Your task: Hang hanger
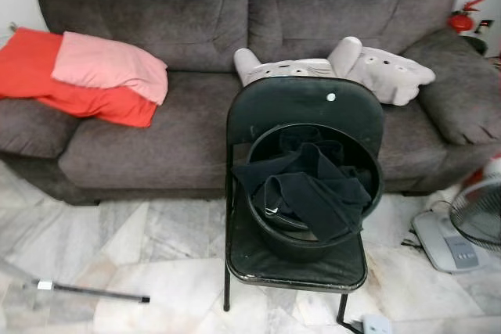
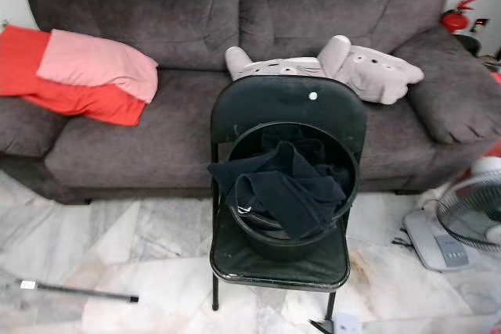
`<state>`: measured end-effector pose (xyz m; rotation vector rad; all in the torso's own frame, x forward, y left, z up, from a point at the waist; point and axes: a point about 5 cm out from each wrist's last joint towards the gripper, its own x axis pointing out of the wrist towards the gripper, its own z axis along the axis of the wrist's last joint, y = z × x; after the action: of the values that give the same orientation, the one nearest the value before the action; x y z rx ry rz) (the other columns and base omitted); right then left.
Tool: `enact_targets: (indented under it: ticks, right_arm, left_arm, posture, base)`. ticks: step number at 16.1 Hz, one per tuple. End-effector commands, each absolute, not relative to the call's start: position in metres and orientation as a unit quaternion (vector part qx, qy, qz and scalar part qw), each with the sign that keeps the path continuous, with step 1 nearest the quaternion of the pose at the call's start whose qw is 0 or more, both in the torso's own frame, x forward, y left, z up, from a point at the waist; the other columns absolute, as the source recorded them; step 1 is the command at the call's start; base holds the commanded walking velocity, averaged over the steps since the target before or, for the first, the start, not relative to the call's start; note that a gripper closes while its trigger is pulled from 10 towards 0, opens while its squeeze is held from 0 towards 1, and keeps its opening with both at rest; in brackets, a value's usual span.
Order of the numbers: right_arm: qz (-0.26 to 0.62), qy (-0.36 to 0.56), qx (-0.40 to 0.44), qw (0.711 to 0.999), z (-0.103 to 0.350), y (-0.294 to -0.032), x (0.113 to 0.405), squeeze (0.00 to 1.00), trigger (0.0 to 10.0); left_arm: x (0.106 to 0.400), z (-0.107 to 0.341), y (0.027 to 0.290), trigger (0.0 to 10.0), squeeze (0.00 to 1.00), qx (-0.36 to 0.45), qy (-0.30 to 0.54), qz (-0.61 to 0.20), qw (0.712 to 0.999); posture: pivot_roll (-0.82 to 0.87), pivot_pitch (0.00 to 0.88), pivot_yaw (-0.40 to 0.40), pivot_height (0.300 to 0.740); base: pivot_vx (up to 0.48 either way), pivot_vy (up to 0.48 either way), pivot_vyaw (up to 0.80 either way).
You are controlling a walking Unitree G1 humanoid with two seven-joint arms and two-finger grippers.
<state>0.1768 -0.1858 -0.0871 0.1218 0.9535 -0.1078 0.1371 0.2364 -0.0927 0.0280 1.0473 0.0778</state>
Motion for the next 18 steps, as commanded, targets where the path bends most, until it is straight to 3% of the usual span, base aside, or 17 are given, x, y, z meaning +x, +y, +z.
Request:
enact_targets:
  ticks: [1, 11, 18]
  right_arm:
    - [-0.064, 0.472, 0.06, 0.877, -0.092, -0.192, 0.165, 0.0, 10.0]
    - [-0.064, 0.468, 0.059, 0.879, -0.091, -0.192, 0.166, 0.0, 10.0]
    - [-0.082, 0.342, 0.06, 0.934, -0.075, -0.197, 0.182, 0.0, 10.0]
  left_arm:
    - [0.125, -0.097, 0.235, 10.0, 0.0, 0.013, 0.519, 0.036, 0.854]
    - [0.125, -0.097, 0.236, 10.0, 0.0, 0.01, 0.516, 0.037, 0.856]
    - [0.121, -0.099, 0.234, 10.0, 0.0, 0.014, 0.52, 0.039, 0.853]
  posture:
    - [-0.08, 0.195, 0.015, 0.74]
    - [-0.08, 0.194, 0.012, 0.74]
    - [-0.11, 0.187, -0.01, 0.74]
  base:
    - [0.0, 0.0, 0.0]
    - [0.0, 0.0, 0.0]
    - [0.0, 0.0, 0.0]
